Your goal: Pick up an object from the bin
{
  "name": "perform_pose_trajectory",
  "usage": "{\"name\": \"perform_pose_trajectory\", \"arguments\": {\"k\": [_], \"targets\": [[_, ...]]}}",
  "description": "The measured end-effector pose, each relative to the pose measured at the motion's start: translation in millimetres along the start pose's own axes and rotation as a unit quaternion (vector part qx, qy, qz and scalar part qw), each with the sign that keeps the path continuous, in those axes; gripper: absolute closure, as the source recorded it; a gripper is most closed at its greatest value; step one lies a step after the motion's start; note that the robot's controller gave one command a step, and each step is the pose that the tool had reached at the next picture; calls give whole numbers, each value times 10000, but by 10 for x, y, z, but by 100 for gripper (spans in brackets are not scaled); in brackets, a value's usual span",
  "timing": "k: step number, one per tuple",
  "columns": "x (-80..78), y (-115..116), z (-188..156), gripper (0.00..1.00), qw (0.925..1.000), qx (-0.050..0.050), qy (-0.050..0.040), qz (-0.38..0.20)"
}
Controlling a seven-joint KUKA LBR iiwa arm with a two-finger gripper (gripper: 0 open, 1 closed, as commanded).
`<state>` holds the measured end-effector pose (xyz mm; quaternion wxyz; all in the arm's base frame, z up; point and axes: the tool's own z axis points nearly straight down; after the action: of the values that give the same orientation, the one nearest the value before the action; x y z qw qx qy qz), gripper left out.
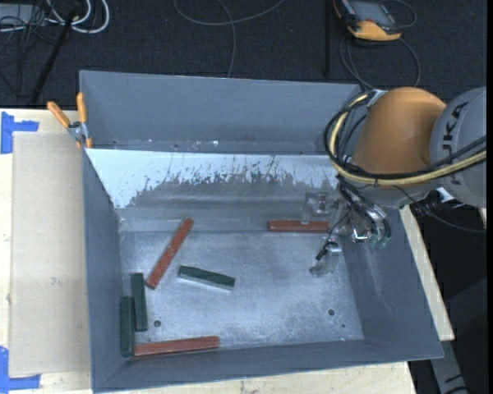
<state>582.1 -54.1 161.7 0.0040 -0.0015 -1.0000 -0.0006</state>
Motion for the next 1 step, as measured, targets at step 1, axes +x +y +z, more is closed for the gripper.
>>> {"name": "perform_pose_trajectory", "arguments": {"k": [1], "targets": [[-331,134,840,0,10000,-2,-14,-4]]}}
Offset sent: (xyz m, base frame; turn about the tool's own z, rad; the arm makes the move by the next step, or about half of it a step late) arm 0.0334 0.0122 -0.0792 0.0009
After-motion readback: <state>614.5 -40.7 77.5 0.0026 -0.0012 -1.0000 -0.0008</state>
